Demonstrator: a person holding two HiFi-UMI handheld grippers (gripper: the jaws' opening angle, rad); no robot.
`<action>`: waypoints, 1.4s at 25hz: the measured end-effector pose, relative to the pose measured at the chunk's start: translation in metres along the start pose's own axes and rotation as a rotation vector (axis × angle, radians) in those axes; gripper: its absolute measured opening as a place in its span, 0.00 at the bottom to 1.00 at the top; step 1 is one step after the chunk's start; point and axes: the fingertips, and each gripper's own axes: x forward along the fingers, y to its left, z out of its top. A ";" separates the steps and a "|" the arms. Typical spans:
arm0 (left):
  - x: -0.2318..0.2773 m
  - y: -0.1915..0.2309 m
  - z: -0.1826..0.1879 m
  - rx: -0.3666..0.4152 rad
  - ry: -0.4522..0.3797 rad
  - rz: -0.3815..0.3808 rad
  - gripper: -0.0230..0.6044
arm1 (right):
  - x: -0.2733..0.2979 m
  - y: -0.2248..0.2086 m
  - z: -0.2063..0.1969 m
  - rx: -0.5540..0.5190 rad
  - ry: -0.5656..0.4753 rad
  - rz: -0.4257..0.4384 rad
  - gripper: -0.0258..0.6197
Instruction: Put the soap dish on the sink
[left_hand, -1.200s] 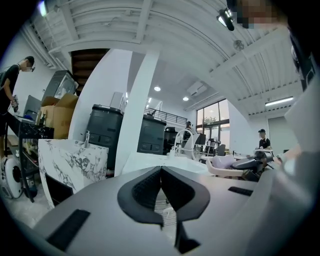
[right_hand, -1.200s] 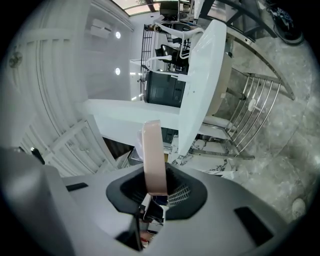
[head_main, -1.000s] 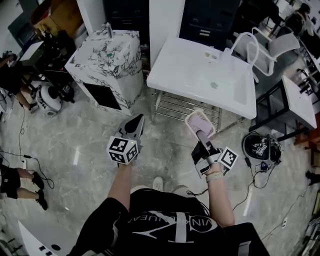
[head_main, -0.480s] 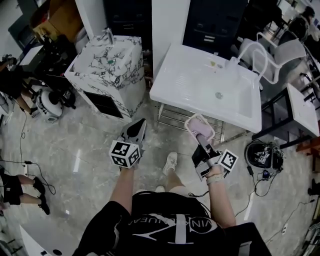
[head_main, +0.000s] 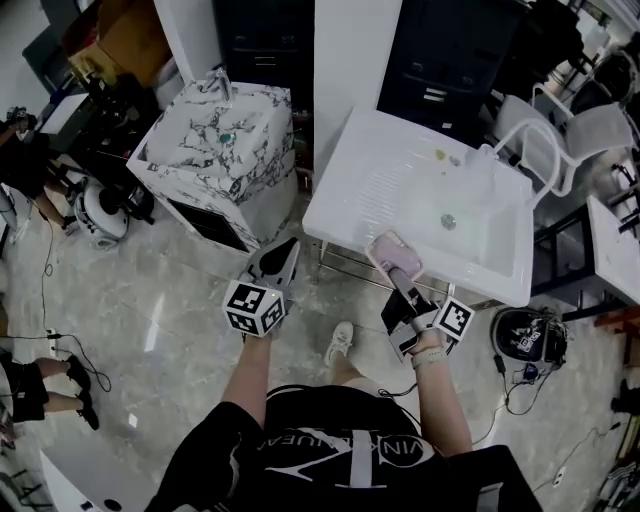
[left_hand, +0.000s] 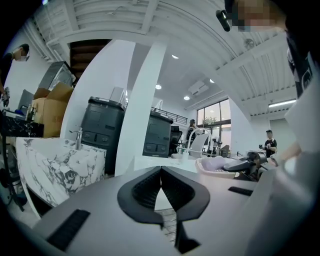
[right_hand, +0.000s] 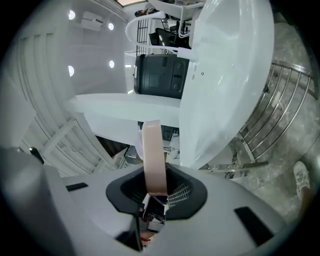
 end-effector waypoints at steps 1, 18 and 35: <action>0.007 0.004 0.001 -0.001 0.001 0.003 0.06 | 0.008 0.000 0.005 0.000 0.009 -0.002 0.16; 0.123 0.050 0.027 -0.019 0.003 0.024 0.06 | 0.105 -0.012 0.089 0.014 0.095 -0.016 0.16; 0.213 0.053 0.024 -0.005 0.034 -0.037 0.06 | 0.152 -0.042 0.144 0.052 0.105 -0.047 0.16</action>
